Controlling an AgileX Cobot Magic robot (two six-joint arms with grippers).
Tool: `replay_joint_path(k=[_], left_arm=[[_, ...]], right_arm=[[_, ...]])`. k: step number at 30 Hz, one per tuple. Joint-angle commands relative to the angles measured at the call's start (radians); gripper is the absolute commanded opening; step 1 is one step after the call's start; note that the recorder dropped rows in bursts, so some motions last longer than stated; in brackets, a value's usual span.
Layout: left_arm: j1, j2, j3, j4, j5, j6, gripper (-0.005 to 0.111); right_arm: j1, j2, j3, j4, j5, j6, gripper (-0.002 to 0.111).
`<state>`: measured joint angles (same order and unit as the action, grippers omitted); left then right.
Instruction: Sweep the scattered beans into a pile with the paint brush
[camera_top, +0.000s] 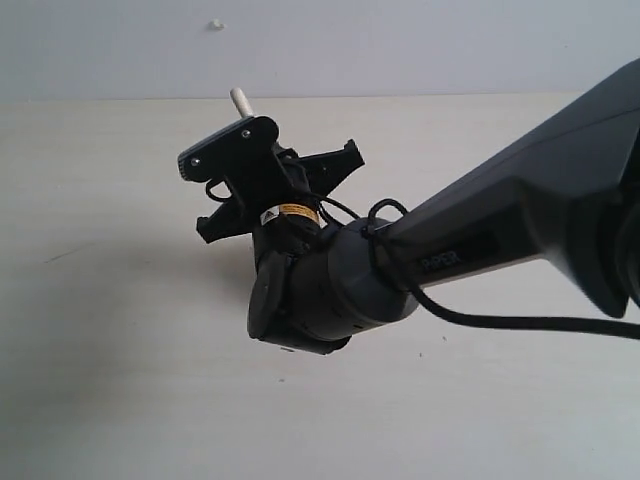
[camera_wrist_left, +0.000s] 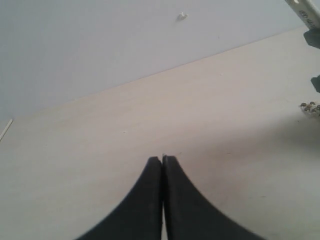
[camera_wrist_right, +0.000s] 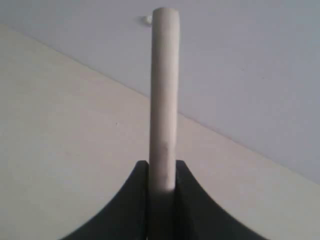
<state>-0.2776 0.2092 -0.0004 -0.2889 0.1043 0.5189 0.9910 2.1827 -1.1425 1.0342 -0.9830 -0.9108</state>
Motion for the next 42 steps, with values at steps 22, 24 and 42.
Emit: replay_joint_path(k=[22, 24, 42], left_arm=[[0.001, -0.003, 0.0, -0.003, -0.005, -0.002, 0.0], [0.001, -0.003, 0.0, -0.003, -0.005, -0.002, 0.0], [0.001, -0.003, 0.0, -0.003, -0.005, -0.002, 0.0]], right_arm=[[-0.526, -0.218, 0.051, -2.093, -0.126, 1.207, 0.0], [-0.564, -0.19, 0.02, -2.197, -0.183, 1.268, 0.0], [-0.631, 0.118, -0.408, -2.476, -0.238, 1.42, 0.0]])
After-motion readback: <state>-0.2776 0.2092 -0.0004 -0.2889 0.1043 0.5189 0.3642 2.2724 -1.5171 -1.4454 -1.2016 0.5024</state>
